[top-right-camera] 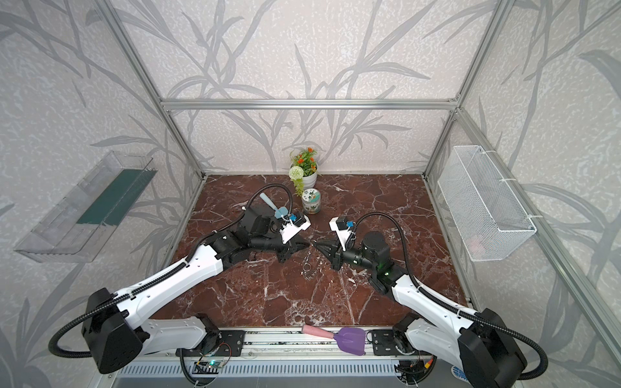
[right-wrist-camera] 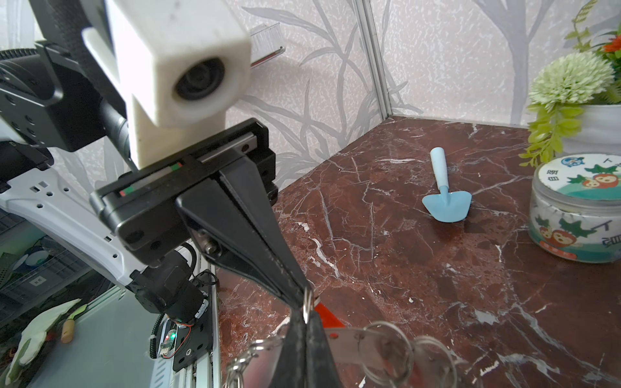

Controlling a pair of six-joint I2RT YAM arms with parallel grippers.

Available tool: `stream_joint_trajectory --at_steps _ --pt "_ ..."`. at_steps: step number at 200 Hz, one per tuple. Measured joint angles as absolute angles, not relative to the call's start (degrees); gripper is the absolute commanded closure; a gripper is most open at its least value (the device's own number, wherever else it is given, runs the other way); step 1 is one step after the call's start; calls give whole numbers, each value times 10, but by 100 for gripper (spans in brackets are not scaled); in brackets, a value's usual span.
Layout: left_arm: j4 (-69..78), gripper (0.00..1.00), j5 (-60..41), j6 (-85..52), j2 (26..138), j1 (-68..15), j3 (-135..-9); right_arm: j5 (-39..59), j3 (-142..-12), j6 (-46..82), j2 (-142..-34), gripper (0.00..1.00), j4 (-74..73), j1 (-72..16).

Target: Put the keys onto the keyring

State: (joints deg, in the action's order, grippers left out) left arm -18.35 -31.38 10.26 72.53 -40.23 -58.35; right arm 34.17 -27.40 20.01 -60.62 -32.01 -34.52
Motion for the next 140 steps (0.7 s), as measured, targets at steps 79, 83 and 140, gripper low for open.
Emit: stream_joint_trajectory --at_steps 79,83,140 --pt "-183 88 -306 101 732 -416 -583 341 -274 202 -611 100 -324 -345" --pt "-183 85 -304 99 732 -416 -583 341 -274 202 -611 100 -325 -345" --pt "-218 64 -276 63 706 -381 -552 341 -274 206 -611 100 -371 -341"
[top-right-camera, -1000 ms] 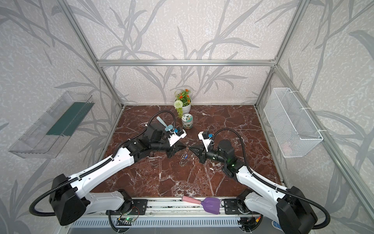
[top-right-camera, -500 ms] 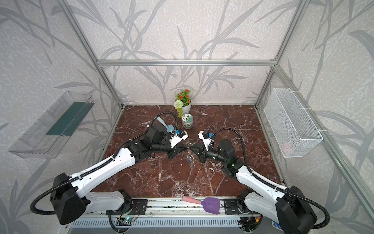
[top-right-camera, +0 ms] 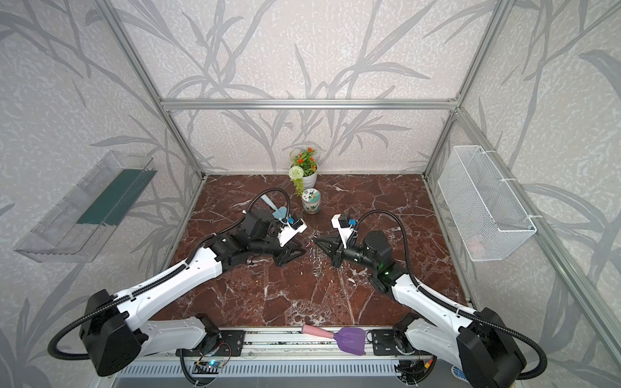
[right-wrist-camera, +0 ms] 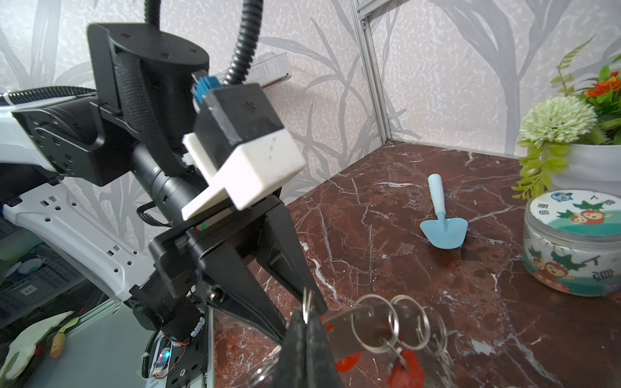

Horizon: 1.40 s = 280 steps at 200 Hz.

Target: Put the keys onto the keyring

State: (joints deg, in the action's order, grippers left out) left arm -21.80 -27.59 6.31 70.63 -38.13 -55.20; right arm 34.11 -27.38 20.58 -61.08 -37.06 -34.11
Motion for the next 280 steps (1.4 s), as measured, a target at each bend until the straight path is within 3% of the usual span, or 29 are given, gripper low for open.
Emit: stream_joint_trajectory --at_steps 43,152,218,280 --pt "-236 47 -274 44 655 -335 -546 351 -274 206 -611 100 -375 -337" --pt "-102 58 -494 46 678 -302 -567 462 -270 247 -623 100 -478 -290" --pt "-98 62 -549 63 741 -303 -616 499 -269 264 -630 100 -500 -284" --pt "-116 53 -586 79 746 -319 -618 506 -268 278 -637 100 -515 -284"
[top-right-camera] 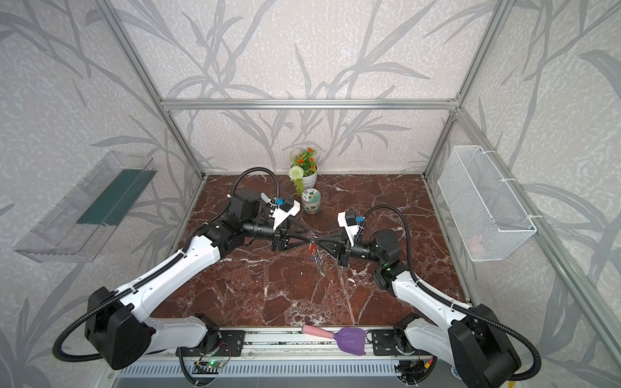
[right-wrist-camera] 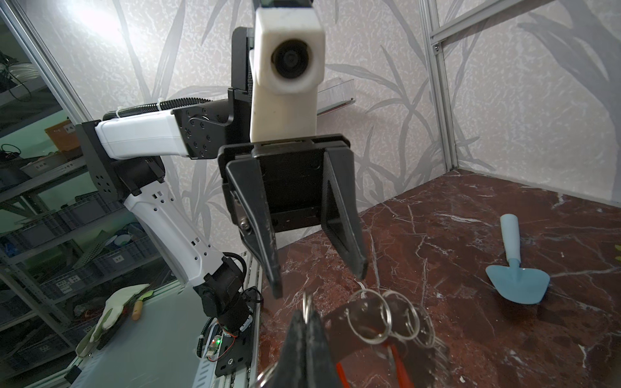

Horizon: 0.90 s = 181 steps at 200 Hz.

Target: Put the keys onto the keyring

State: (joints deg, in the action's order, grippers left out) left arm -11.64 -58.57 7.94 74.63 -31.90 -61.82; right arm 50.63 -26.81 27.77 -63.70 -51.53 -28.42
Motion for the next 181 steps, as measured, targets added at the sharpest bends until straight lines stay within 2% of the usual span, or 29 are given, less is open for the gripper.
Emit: stream_joint_trajectory --at_steps 68,112,181 --pt "-133 62 -581 90 761 -335 -630 511 -268 290 -642 100 -531 -284" --pt "-133 78 -580 90 763 -336 -630 515 -268 292 -648 100 -538 -284" --pt "-136 98 -574 83 764 -338 -630 515 -267 292 -662 100 -545 -284"
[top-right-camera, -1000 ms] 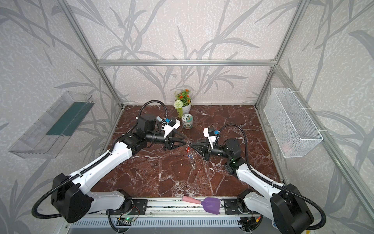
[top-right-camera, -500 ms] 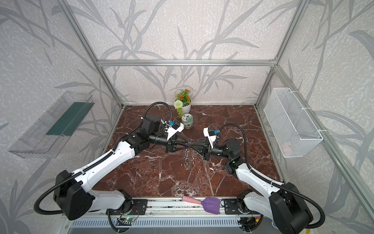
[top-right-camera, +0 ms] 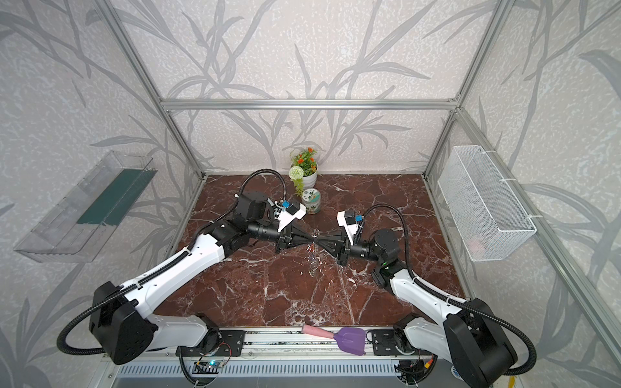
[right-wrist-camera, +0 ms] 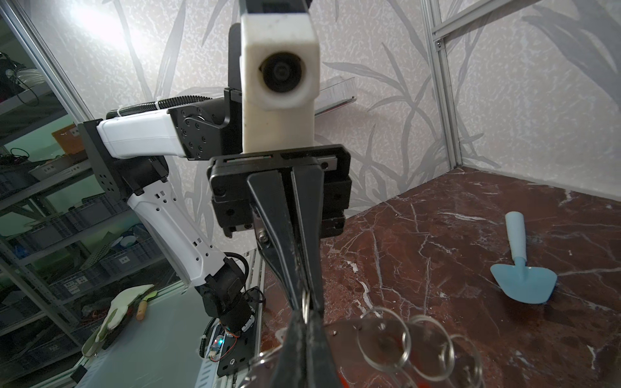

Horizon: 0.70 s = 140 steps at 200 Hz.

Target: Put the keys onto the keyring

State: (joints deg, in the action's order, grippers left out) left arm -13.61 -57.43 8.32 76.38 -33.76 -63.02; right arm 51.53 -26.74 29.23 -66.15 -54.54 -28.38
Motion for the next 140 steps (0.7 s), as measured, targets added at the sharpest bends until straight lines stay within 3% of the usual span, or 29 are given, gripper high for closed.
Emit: stream_joint_trajectory --at_steps 46,90,108,140 --pt "-138 100 -559 86 764 -338 -630 515 -267 292 -667 100 -550 -284" --pt "-153 100 -520 106 763 -340 -631 515 -265 290 -661 62 -547 -277" --pt "-170 100 -505 119 763 -341 -634 515 -262 295 -645 55 -547 -268" --pt "-214 100 -487 148 763 -342 -660 513 -255 300 -600 53 -535 -245"
